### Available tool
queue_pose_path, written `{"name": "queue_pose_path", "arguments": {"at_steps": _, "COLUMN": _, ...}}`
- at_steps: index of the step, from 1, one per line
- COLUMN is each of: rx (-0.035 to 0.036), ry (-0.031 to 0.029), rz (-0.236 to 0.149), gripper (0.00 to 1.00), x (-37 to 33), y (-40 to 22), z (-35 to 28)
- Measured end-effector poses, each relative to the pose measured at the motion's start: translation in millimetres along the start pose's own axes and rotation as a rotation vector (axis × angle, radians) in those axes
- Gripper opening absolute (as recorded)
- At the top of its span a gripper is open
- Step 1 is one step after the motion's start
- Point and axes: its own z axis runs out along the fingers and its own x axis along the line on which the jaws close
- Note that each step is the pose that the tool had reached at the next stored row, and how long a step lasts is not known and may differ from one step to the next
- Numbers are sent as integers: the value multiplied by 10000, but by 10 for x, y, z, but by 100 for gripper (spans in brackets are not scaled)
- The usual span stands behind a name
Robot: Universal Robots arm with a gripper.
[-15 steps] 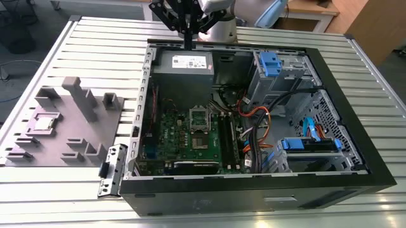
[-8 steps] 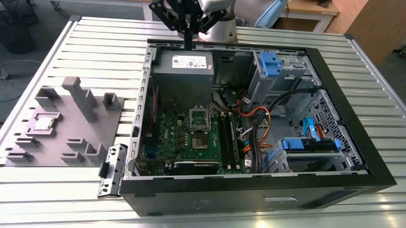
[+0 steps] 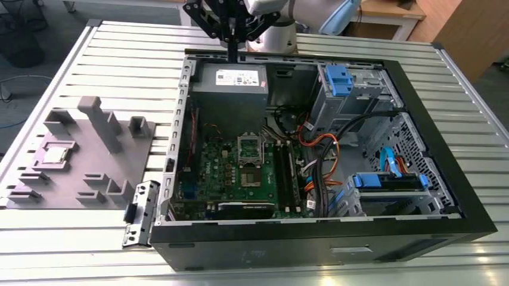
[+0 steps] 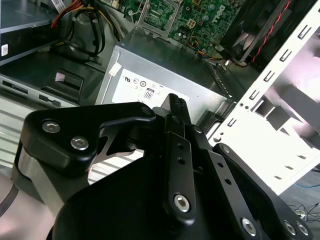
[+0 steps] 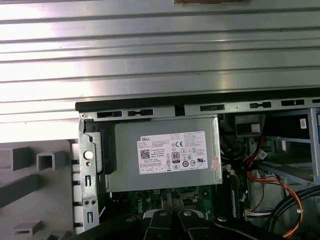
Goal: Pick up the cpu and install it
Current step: 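Reach for the cpu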
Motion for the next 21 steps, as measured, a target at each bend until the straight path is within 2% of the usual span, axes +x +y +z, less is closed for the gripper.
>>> {"name": "queue_pose_path", "arguments": {"at_steps": 9, "rx": -1, "ry": -1, "rz": -2, "gripper": 11, "x": 159, "y": -12, "z": 0}}
{"name": "queue_pose_path", "arguments": {"at_steps": 21, "rx": -1, "ry": -1, "rz": -5, "gripper": 11, "x": 162, "y": -12, "z": 0}}
